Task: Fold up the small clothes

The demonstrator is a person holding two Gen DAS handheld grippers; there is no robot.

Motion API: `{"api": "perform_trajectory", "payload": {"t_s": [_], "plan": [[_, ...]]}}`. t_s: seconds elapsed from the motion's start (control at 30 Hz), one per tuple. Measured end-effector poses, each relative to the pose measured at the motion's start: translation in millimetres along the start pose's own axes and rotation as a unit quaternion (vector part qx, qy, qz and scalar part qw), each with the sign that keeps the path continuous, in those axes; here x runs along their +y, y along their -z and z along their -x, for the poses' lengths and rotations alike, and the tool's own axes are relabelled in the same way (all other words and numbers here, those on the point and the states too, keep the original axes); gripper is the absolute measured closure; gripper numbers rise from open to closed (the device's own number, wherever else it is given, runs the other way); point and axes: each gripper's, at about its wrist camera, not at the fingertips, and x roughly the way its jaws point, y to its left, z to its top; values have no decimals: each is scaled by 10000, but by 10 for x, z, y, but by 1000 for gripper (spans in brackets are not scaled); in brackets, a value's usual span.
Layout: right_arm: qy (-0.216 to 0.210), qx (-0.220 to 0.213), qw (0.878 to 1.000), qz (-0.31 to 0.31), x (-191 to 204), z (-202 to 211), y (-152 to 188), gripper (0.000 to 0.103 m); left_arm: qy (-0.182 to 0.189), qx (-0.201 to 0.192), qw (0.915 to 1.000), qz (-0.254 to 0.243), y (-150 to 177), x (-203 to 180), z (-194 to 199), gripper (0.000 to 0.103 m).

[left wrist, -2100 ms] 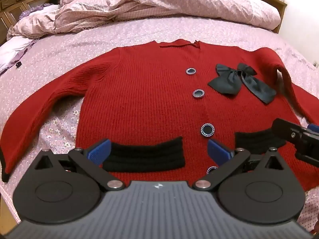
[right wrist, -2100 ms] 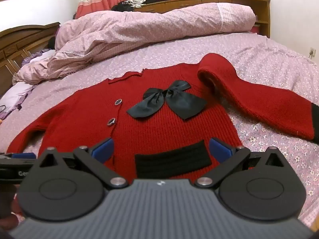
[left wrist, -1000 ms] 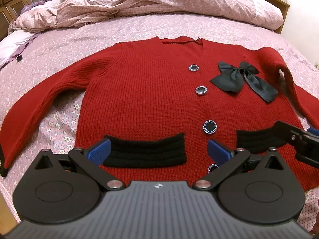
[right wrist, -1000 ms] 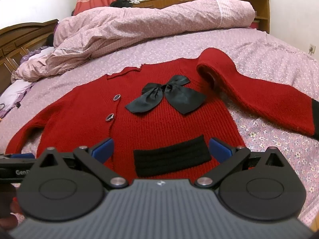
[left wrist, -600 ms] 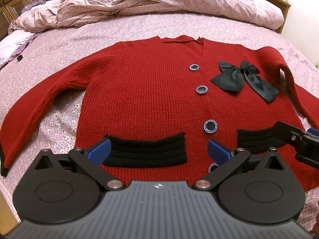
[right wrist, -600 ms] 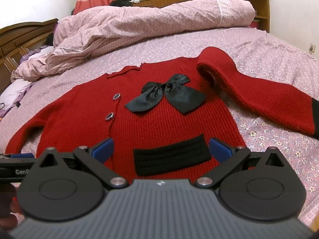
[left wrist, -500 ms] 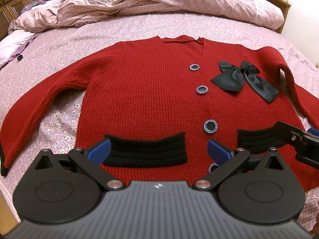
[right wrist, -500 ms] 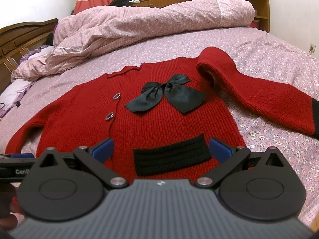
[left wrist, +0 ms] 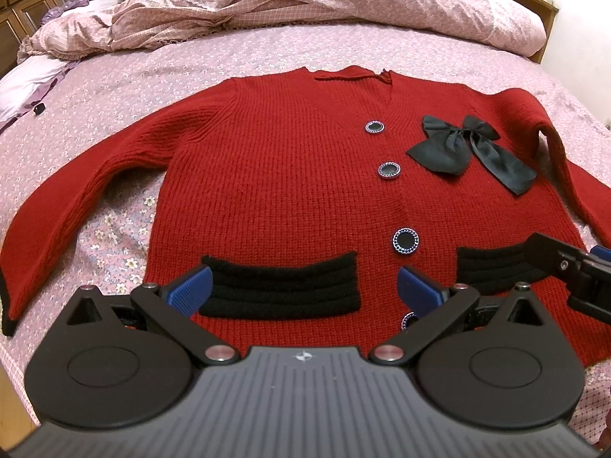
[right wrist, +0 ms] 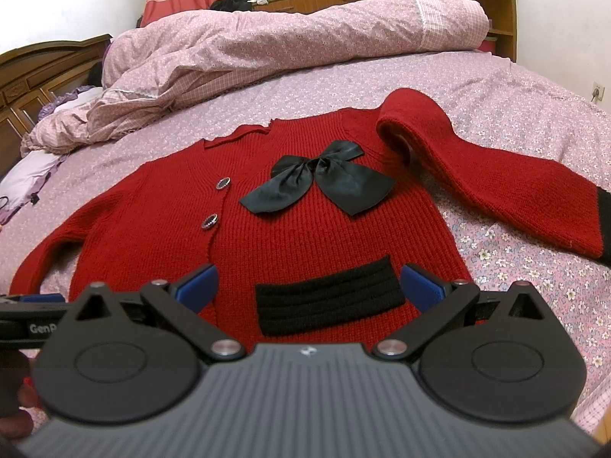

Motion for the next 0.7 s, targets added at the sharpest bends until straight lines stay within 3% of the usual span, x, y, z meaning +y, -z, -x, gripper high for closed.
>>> {"api": "perform_trajectory", "payload": {"t_s": [0.7], "plan": [[-6, 19, 10000, 13, 15, -3, 2, 0, 1, 10, 10000, 2, 13, 12, -2, 0]]}}
